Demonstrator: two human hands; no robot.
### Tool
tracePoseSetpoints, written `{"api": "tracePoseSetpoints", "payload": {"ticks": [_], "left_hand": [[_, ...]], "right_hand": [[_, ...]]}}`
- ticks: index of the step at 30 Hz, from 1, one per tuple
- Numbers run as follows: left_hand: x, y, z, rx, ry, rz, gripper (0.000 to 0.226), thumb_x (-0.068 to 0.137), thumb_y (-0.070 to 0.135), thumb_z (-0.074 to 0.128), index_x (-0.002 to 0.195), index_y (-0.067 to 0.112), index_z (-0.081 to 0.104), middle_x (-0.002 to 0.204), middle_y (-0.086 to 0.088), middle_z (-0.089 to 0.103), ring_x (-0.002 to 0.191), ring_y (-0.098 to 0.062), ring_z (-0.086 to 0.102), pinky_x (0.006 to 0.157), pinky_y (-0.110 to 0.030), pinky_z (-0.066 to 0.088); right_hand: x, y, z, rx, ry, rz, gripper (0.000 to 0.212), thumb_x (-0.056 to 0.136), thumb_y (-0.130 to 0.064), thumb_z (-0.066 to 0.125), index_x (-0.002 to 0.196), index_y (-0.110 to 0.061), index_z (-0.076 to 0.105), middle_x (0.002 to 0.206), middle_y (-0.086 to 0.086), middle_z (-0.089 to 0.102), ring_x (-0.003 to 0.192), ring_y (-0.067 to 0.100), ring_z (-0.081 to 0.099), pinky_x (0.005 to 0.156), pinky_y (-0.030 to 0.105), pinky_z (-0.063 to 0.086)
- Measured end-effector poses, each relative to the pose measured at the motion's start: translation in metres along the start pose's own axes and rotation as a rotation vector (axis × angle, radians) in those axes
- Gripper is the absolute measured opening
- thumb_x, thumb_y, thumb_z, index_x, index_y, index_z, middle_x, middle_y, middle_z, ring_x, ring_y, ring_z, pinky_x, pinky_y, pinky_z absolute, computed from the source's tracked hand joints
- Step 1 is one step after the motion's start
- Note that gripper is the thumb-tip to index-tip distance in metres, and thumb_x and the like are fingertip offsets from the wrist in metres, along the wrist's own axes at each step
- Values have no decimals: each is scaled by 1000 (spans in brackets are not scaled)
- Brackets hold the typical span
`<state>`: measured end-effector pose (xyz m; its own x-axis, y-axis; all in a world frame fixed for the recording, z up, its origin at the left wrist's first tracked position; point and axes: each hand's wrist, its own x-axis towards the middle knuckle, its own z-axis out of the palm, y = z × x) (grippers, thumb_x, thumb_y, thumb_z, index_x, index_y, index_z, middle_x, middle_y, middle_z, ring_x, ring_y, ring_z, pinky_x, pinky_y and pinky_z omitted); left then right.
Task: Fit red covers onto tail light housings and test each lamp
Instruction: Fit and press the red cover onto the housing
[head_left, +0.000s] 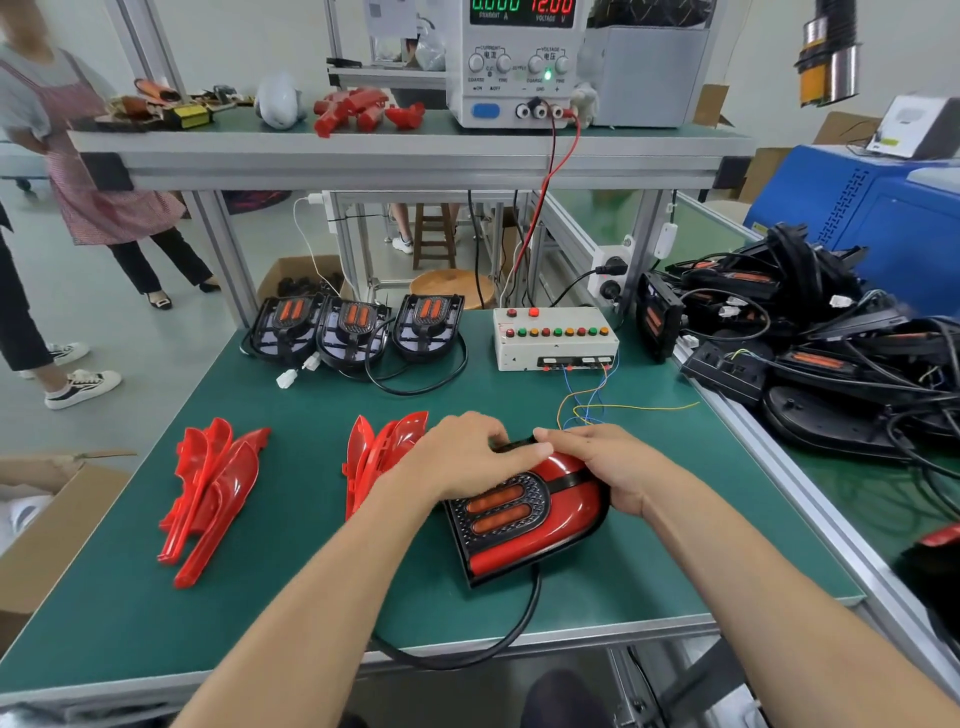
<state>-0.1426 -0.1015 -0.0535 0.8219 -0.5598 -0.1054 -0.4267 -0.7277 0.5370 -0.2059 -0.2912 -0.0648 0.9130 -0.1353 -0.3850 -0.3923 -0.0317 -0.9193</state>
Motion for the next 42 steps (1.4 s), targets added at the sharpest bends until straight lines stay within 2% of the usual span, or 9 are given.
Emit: {"api": "tracePoseSetpoints", "payload": {"ticks": [2, 5, 9, 11, 15, 21, 28, 36, 42], "left_hand": [[12, 6, -3, 141, -104, 49, 85, 73, 97, 30, 74, 18, 59, 73, 2, 65, 69, -16, 61, 60, -33, 43], [18, 11, 5, 317, -85, 169, 96, 77, 95, 9, 84, 16, 62, 76, -2, 64, 77, -25, 63, 66, -37, 45], [18, 11, 12, 447, -19, 233, 84, 85, 86, 8, 79, 18, 56, 69, 1, 52, 75, -28, 56, 69, -39, 40], [17, 11, 12, 438, -8, 230, 76, 90, 84, 16, 72, 19, 50, 65, 2, 49, 71, -28, 52, 67, -38, 38], [15, 11, 12, 423, -16, 243, 74, 91, 83, 20, 71, 18, 49, 65, 2, 49, 71, -28, 53, 67, -38, 38], [22, 7, 13, 317, -118, 243, 76, 91, 83, 25, 75, 15, 54, 70, -2, 56, 68, -21, 55, 62, -38, 39], [26, 1, 8, 178, -200, 179, 77, 92, 82, 31, 88, 12, 62, 82, -4, 65, 76, -20, 62, 66, -37, 45], [25, 6, 7, 114, -207, 153, 74, 94, 80, 31, 78, 12, 55, 74, -2, 59, 69, -20, 56, 61, -36, 40], [22, 5, 8, 75, -139, 135, 71, 96, 77, 26, 72, 15, 48, 69, -2, 54, 66, -20, 53, 60, -35, 38]], "right_hand": [[0, -1, 0, 7, -2, -1, 39, 85, -35, 79, 100, 1, 74, 97, 25, 75, 83, 32, 69, 88, 48, 58], [-1, 0, 1, 17, 4, -23, 43, 86, -36, 78, 104, 3, 74, 100, 24, 76, 83, 29, 71, 84, 42, 59], [-3, 3, 2, 20, -5, -51, 28, 87, -41, 75, 84, -13, 76, 89, 15, 76, 78, 24, 69, 78, 35, 55], [-5, 7, 0, 34, -24, -70, 30, 86, -45, 73, 78, -17, 75, 88, 14, 75, 78, 22, 69, 79, 34, 54], [-11, 12, -8, 120, -123, -75, 36, 92, -34, 68, 106, -2, 76, 108, 24, 74, 93, 29, 70, 93, 41, 53], [-12, 13, -12, 208, -156, 3, 28, 97, -20, 62, 113, -1, 75, 117, 27, 70, 96, 31, 69, 97, 43, 53], [-10, 17, -16, 258, -179, 80, 47, 91, -35, 66, 128, -5, 68, 126, 17, 70, 118, 31, 67, 101, 41, 54], [-9, 22, -4, 280, -1, 49, 21, 92, -31, 69, 95, -12, 80, 101, 17, 77, 78, 27, 74, 76, 38, 60], [-12, 18, -3, 212, -5, -25, 51, 89, -44, 68, 114, 0, 73, 112, 24, 74, 100, 37, 70, 98, 50, 54]]}}
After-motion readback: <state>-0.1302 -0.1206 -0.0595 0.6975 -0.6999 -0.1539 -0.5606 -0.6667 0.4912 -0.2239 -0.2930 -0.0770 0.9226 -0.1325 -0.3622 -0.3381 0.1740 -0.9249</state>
